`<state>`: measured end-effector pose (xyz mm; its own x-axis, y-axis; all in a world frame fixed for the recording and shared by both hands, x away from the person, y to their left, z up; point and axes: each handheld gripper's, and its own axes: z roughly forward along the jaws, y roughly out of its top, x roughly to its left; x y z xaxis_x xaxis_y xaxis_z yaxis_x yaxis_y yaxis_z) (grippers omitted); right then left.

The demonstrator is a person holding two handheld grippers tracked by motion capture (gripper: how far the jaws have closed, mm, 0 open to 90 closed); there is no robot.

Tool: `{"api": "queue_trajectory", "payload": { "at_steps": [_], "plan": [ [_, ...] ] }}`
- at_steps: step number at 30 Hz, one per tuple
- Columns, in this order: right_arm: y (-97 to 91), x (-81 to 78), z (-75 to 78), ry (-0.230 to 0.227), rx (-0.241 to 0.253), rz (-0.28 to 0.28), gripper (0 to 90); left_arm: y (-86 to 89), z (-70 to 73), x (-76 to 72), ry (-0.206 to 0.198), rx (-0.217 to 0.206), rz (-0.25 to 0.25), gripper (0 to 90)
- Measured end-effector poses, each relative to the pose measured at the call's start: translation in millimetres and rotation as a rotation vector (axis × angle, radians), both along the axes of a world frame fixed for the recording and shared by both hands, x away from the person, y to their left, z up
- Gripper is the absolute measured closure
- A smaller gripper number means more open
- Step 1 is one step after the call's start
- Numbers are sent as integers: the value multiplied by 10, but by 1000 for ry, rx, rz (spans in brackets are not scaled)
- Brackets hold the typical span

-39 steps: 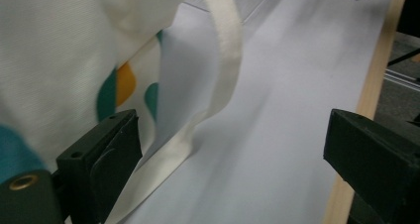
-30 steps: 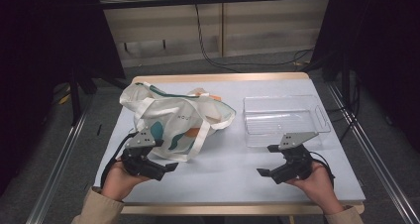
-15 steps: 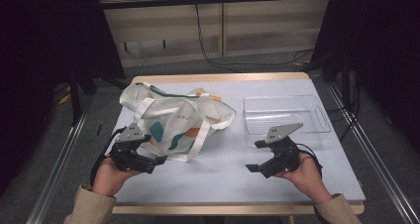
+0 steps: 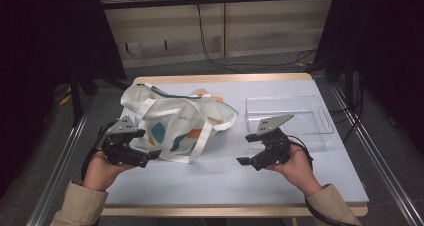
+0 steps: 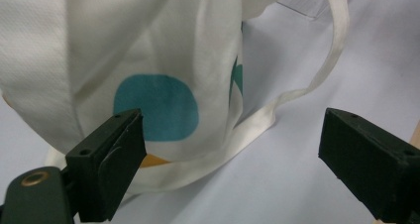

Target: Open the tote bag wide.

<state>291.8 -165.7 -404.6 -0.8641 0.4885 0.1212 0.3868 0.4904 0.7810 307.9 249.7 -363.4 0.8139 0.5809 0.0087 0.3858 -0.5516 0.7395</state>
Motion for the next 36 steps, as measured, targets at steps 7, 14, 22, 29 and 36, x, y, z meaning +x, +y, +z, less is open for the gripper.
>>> {"api": "queue_trajectory", "payload": {
  "at_steps": [7, 14, 22, 29, 36],
  "plan": [
    [118, 85, 48, -3, 1, 4, 164, 0, 166, 77, -4, 11, -8, 115],
    [162, 143, 94, -14, -2, 3, 195, 47, 285, 175, -4, 13, -4, 130],
    [228, 226, 140, -24, 1, -18, 209, 47, 394, 300, -2, 23, -5, 137],
    [314, 288, 185, -48, -4, -23, 239, 38, 523, 383, -14, 25, -2, 145],
    [418, 344, 200, -62, -7, -4, 259, 37, 618, 473, -17, 43, -5, 153]
  ]
}}
